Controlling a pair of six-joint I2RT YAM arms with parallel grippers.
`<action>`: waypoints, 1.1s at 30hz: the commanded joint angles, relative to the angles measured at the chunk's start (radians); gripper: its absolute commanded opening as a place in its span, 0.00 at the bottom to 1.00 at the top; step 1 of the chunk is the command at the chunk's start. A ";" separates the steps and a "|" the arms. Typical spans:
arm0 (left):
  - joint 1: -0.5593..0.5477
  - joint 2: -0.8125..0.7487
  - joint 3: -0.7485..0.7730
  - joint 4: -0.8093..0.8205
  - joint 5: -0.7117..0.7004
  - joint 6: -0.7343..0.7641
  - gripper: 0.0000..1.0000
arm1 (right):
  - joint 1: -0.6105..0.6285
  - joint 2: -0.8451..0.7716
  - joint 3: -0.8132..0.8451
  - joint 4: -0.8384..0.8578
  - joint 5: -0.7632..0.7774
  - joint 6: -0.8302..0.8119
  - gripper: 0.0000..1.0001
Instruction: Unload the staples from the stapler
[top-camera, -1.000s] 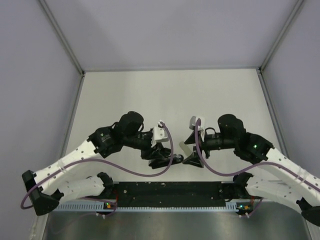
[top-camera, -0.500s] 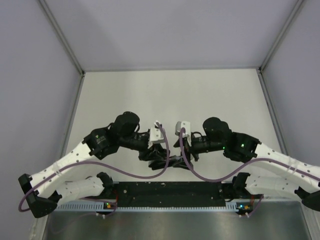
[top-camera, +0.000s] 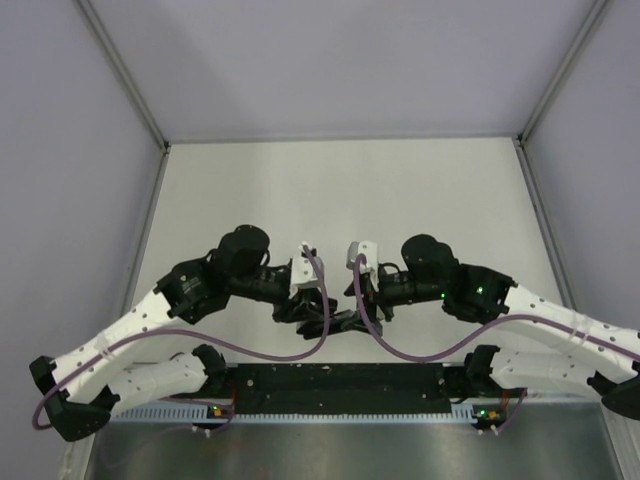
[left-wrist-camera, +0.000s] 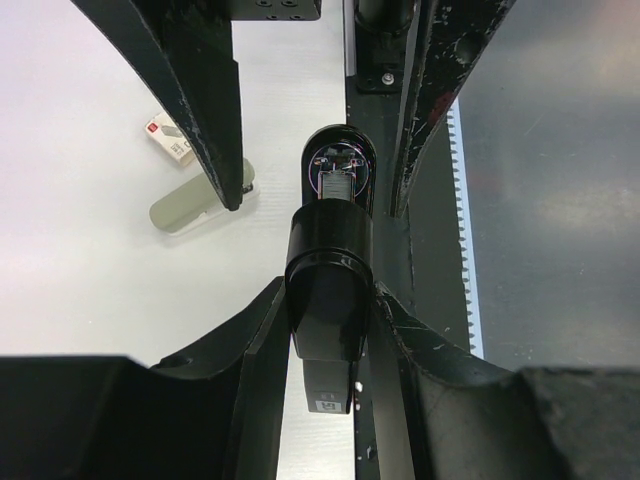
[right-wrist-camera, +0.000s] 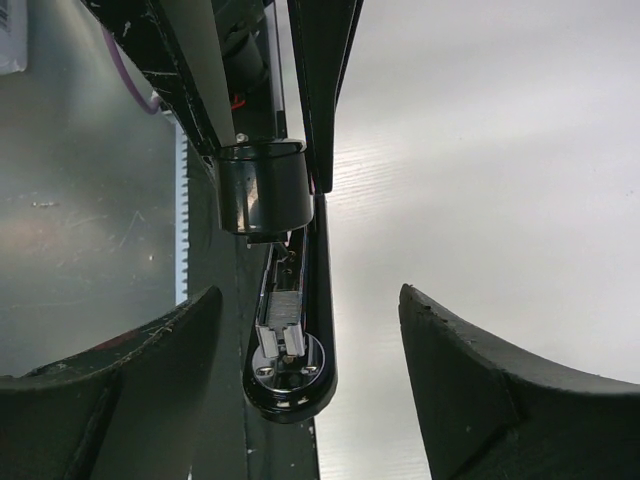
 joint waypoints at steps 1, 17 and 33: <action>-0.002 -0.033 0.041 0.119 0.044 -0.021 0.00 | 0.014 -0.002 -0.001 0.044 0.004 0.010 0.68; -0.004 -0.079 0.021 0.211 0.007 -0.067 0.00 | 0.013 -0.043 -0.036 0.051 0.048 0.013 0.25; -0.002 -0.156 -0.099 0.586 -0.163 -0.242 0.00 | 0.013 -0.266 -0.282 0.228 0.141 0.197 0.00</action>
